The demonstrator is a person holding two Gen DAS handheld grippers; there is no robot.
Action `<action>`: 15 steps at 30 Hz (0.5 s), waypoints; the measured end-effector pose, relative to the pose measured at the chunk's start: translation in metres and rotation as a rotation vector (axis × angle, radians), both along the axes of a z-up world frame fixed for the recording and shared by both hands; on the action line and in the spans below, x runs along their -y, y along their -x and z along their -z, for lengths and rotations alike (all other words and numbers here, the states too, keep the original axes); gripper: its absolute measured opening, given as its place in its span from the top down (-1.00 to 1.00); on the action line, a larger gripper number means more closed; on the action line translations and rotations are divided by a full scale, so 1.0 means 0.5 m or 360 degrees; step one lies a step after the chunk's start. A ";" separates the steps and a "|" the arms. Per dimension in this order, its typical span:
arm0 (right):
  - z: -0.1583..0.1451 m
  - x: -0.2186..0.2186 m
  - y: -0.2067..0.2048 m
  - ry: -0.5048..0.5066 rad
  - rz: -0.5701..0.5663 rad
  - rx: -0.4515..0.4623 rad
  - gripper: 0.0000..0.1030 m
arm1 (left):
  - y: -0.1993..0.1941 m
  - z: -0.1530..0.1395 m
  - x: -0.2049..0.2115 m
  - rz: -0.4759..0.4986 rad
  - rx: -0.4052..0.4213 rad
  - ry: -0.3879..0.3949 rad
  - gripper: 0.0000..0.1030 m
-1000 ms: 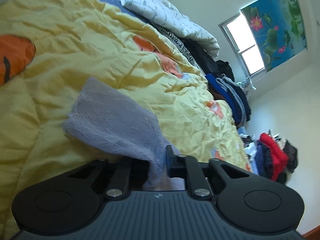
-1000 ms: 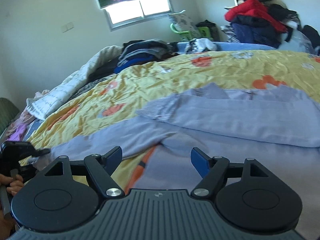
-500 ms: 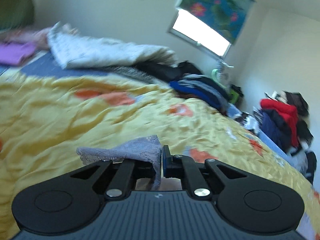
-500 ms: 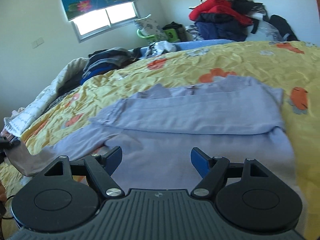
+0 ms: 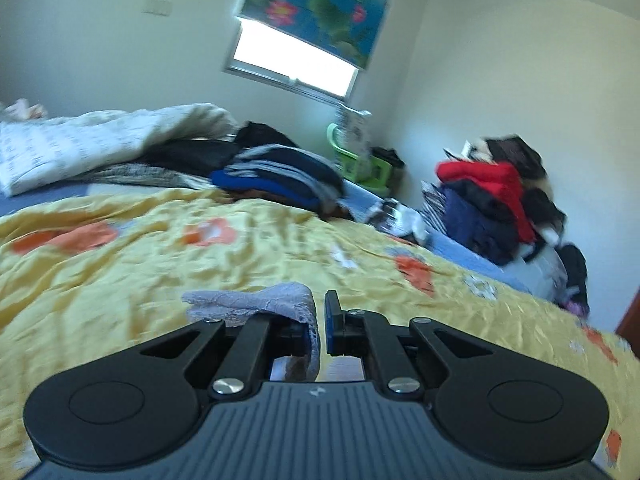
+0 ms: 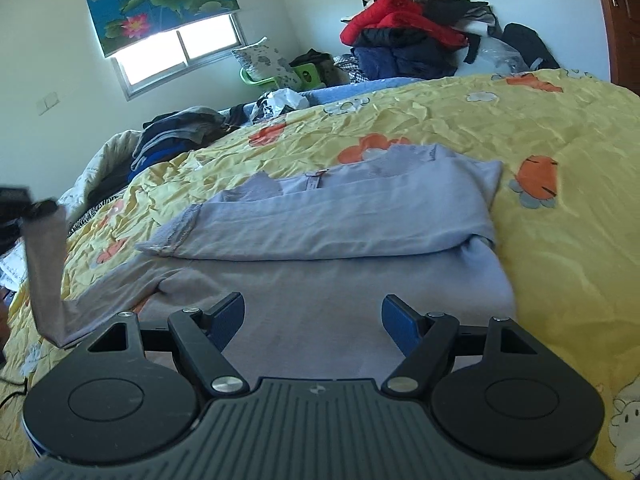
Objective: Fold small clothes
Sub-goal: 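Fold the held sleeve across the sweater body with the left tool and release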
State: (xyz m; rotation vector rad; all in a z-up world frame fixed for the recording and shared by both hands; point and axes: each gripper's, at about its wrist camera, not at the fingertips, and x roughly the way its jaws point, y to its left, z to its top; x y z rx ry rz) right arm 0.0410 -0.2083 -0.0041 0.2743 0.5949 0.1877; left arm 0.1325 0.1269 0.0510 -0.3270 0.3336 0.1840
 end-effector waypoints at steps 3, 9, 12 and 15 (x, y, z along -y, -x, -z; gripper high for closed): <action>0.000 0.009 0.007 0.0002 0.0005 0.0009 -0.52 | -0.045 -0.008 0.052 0.0092 -0.0025 -0.0066 0.86; 0.003 0.045 0.015 -0.0017 0.0063 0.0007 -0.52 | -0.111 -0.019 0.163 0.0273 -0.0077 -0.0170 0.86; 0.007 0.063 0.020 -0.0026 0.0090 0.0002 -0.52 | -0.133 -0.022 0.228 0.0363 -0.0087 -0.0198 0.86; 0.013 0.076 0.027 -0.0031 0.0106 -0.0003 -0.52 | -0.147 -0.025 0.297 0.0460 -0.0087 -0.0227 0.86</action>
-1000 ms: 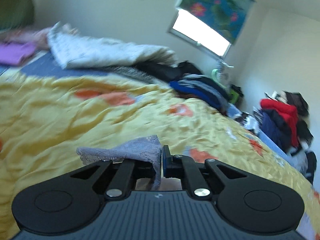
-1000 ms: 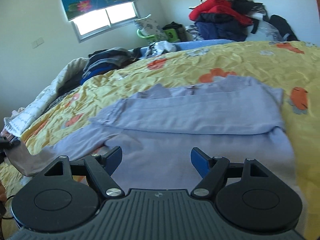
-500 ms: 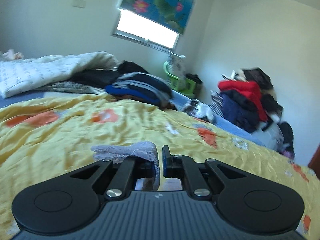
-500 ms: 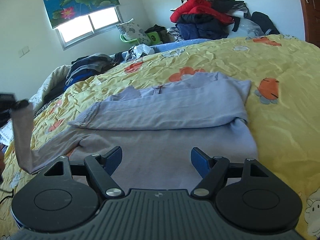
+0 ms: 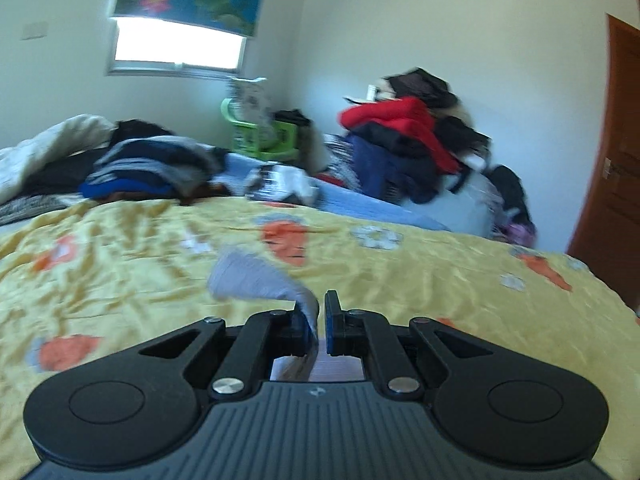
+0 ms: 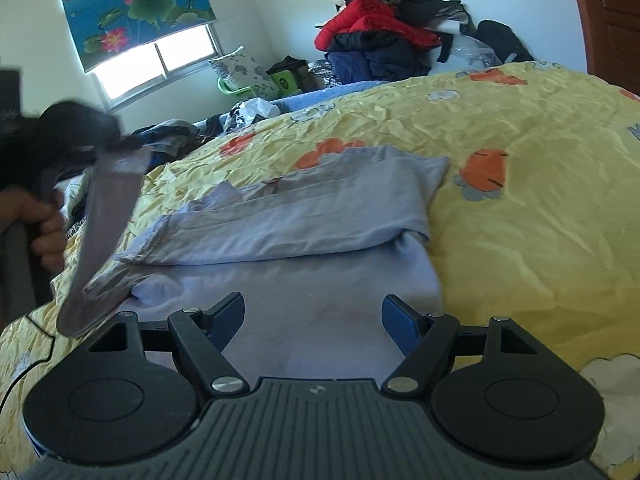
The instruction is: Fold small clothes
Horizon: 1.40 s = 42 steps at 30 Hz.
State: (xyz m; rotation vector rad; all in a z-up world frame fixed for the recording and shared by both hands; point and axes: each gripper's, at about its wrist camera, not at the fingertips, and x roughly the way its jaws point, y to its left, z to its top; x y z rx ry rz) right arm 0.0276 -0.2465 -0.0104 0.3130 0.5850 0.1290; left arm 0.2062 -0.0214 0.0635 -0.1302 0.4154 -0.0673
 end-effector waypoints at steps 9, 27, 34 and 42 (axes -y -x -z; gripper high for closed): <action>0.005 0.050 0.023 -0.0012 0.0084 -0.0004 -0.52 | -0.002 -0.009 0.209 0.0325 0.0043 -0.0119 0.86; -0.037 0.065 -0.108 -0.0490 -0.0141 0.0107 -0.50 | 0.022 0.044 0.030 0.0033 -0.0306 -0.0007 -0.01; 0.031 0.008 -0.282 -0.0785 -0.0191 -0.0215 -0.12 | 0.121 0.065 -0.056 -0.0068 -0.0200 -0.0134 -0.47; 0.032 -0.082 -0.347 -0.0634 -0.0112 -0.0223 0.92 | 0.164 0.110 -0.050 0.0047 -0.0271 -0.0152 -0.50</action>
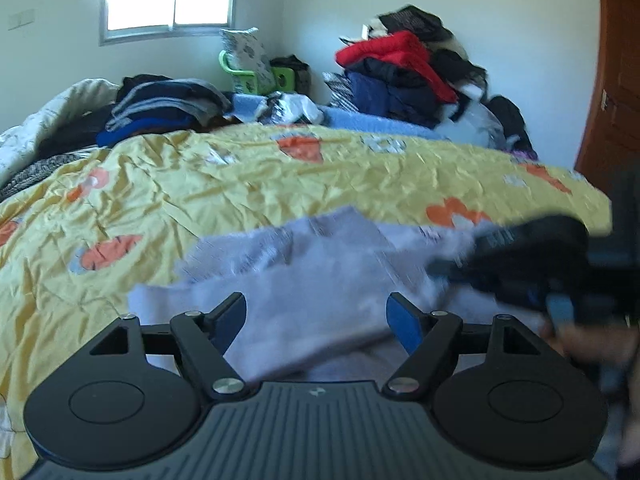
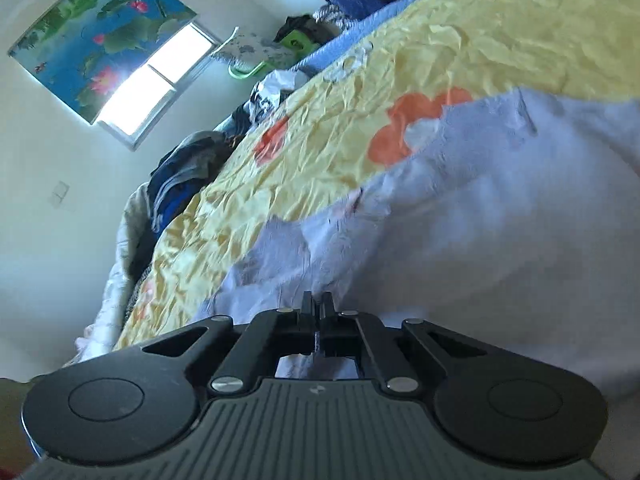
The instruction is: Fold small clothes
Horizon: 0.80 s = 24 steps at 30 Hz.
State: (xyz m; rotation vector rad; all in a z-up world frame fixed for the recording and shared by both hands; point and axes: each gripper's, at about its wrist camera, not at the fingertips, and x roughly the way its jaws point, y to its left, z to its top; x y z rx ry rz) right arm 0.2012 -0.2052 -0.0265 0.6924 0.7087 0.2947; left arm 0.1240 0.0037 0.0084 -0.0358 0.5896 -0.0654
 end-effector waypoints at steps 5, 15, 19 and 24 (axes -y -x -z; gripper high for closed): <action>-0.056 0.022 0.011 0.0264 0.0150 0.0214 0.92 | 0.001 0.016 0.016 0.0041 -0.0009 -0.0040 -0.50; -0.069 0.178 0.094 0.0516 0.0477 0.0301 0.92 | -0.018 0.036 0.009 -0.0016 -0.0075 -0.0002 -0.51; -0.042 0.202 0.117 0.0543 0.0510 0.0250 0.92 | -0.023 0.036 0.008 -0.0034 -0.0082 -0.0003 -0.51; -0.019 0.228 0.141 0.0512 0.0545 0.0191 0.91 | -0.028 0.037 0.013 -0.0023 -0.0087 -0.0041 -0.52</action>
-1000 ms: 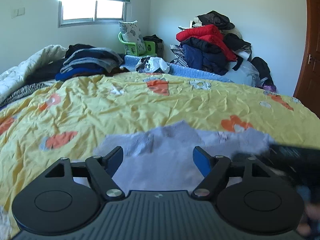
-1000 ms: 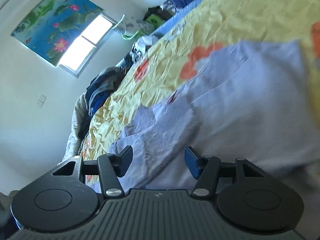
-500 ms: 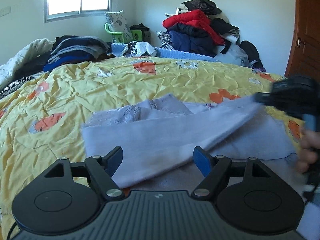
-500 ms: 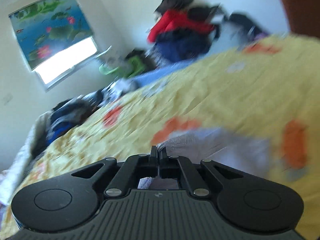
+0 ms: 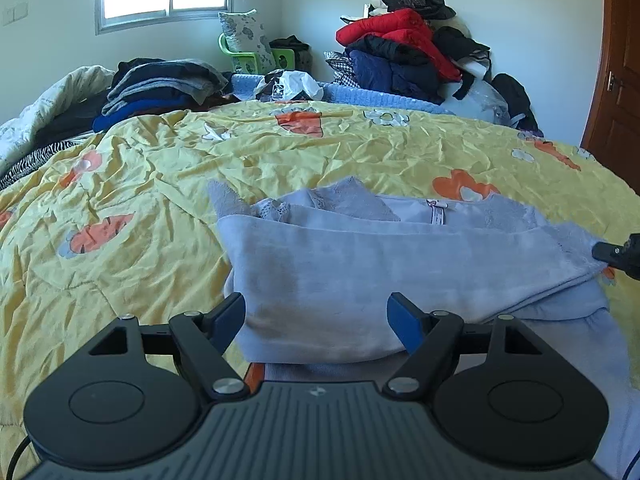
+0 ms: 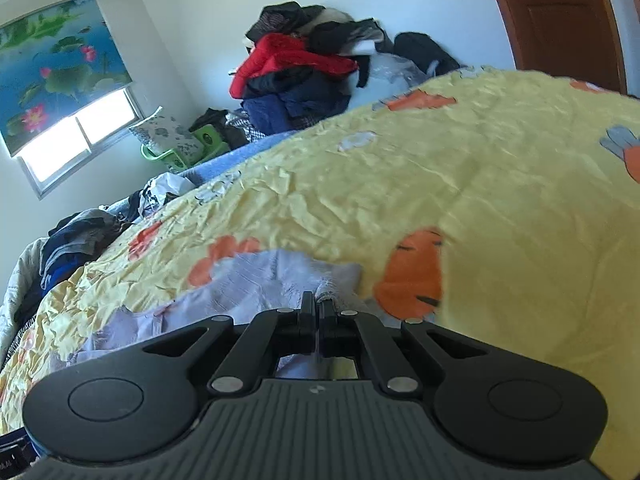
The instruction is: Fold small clothes
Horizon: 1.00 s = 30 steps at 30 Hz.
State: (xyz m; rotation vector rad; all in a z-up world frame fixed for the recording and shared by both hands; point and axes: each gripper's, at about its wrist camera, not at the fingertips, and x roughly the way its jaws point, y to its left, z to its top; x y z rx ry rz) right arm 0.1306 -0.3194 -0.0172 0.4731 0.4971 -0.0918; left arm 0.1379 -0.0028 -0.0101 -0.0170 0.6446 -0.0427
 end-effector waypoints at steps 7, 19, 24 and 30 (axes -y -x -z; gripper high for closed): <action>0.006 0.018 0.027 -0.0019 0.0079 -0.0026 0.38 | -0.008 0.015 0.000 -0.0024 -0.0033 -0.0064 -0.55; 0.031 0.048 -0.004 -0.0351 0.0008 -0.0022 0.75 | 0.001 0.037 -0.038 -0.0106 -0.0066 -0.0098 -0.55; -0.001 0.030 -0.021 -0.0329 -0.0081 0.0008 0.76 | 0.019 0.038 -0.046 0.0001 -0.0066 -0.0117 -0.59; -0.102 -0.011 -0.052 -0.0394 -0.0262 0.0189 0.79 | 0.020 0.050 -0.048 -0.0123 -0.0041 -0.0160 -0.75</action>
